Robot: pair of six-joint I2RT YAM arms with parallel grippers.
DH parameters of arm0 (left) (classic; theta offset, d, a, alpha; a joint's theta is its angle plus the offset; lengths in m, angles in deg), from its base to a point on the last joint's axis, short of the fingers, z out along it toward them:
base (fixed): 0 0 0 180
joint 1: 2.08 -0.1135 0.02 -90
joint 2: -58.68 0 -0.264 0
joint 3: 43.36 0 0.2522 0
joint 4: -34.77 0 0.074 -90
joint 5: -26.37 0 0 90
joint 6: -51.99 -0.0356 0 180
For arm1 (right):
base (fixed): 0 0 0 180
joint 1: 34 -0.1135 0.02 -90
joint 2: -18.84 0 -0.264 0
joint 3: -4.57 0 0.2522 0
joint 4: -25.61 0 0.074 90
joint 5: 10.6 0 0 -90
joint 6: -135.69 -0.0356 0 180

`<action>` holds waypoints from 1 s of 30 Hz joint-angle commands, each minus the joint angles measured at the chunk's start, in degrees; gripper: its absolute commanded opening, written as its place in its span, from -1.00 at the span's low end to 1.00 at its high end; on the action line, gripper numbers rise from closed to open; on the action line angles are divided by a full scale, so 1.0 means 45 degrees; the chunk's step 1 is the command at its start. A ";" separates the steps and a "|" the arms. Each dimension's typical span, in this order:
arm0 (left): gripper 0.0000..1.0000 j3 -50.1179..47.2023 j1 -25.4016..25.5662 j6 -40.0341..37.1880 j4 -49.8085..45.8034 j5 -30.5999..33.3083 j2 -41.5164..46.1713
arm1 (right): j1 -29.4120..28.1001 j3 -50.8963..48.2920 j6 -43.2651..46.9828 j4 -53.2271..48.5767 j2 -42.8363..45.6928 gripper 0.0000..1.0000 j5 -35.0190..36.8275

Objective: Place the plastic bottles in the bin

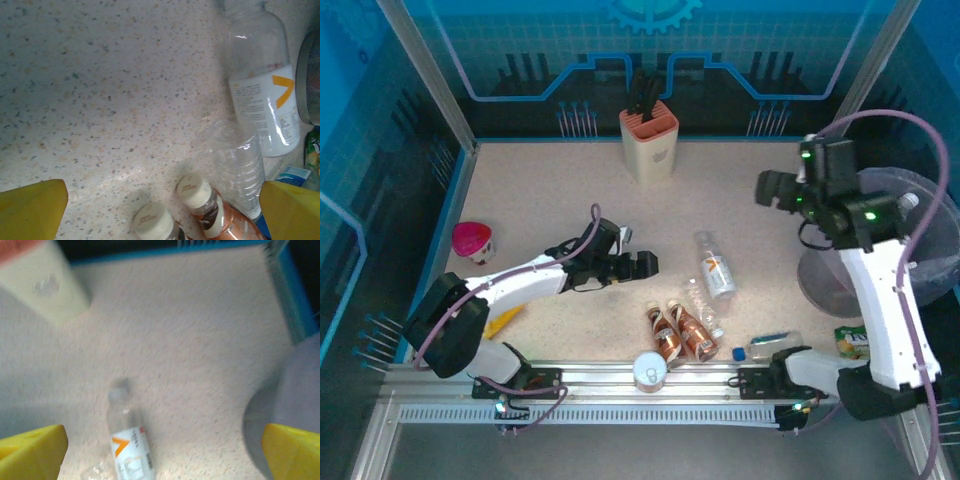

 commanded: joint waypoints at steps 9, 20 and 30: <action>0.99 -0.1117 -0.0202 0.0348 0.0683 -0.0073 0.0759 | -0.1817 -0.0494 -0.0459 -0.0315 -0.5489 0.94 -0.1586; 0.98 -0.1597 -0.0470 0.0227 0.0322 0.0125 0.1618 | -0.1877 -0.0492 -0.0172 0.0513 -0.9082 0.86 -0.2054; 0.98 -0.1912 -0.0534 0.0246 0.0538 0.0204 0.1713 | -0.1828 -0.0808 -0.0422 0.0926 -1.0291 0.61 -0.1794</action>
